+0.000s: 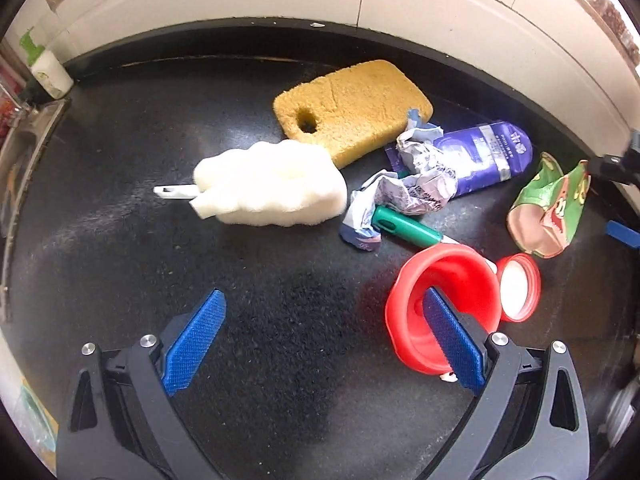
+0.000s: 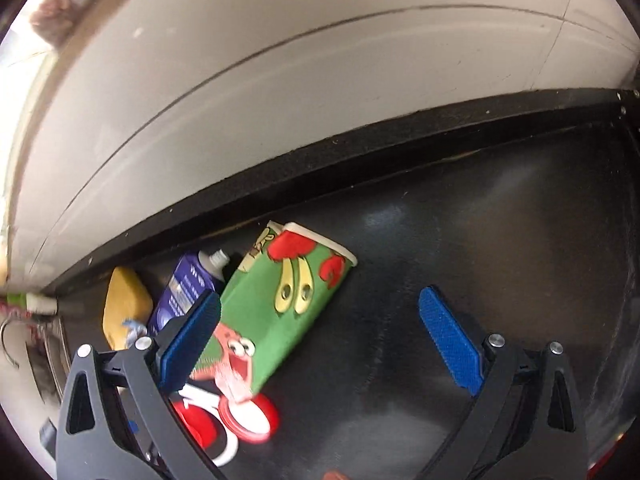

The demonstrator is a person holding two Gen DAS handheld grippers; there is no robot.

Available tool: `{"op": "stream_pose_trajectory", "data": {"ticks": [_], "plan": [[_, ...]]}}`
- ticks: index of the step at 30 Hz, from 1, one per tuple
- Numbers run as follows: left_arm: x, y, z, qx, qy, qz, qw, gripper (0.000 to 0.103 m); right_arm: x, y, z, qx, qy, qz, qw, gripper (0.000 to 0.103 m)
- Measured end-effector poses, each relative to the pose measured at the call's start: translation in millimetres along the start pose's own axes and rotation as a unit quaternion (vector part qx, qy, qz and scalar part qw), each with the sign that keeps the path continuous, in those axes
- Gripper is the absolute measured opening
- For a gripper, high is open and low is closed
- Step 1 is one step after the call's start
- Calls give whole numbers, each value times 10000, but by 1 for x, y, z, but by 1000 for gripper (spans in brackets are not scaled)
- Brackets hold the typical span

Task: Collect trash
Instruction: 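Grasp the red funnel with the left tool while the right tool grasps the green cartoon cup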

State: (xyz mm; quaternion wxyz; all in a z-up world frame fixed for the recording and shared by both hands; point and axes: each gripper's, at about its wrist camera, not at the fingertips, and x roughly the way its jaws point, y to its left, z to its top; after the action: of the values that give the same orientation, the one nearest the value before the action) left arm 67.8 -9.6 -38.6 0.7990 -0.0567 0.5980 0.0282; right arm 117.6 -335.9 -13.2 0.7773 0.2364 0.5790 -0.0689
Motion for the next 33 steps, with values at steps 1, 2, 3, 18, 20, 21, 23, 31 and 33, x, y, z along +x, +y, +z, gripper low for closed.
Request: {"op": "stream_pose_trajectory", "data": {"ticks": [1,2,3,18,20,21,23,31,33], "plan": [[2,2,2,6,36,-57,10000,96,4,2,1,74,44,-17,10000,96],[3,3,4,25,60,-84,9999,96,8,4,1,176,120,-55,9998,96],[4,2,5,69,88,-85,9999,96,12,6,0,270,196,-118,9994,96],[18,-20,6,784,198,-171,9966,17,40,7,-16,-56,649,1086,9920,53],[18,-19,10,761,220,-129,9968,17,37,9,-18,-256,606,1035,9925,52],[19,-21,12,757,243,-96,9968,20,37,11,-19,-374,597,1039,9921,52],[20,-20,7,735,256,96,9969,34,37,12,-21,-502,585,1081,9911,53],[26,-22,8,823,178,49,9964,45,44,16,-22,-747,683,1158,9881,54],[25,-25,6,827,88,4,9965,31,44,16,-20,-787,678,1208,9872,52]]}}
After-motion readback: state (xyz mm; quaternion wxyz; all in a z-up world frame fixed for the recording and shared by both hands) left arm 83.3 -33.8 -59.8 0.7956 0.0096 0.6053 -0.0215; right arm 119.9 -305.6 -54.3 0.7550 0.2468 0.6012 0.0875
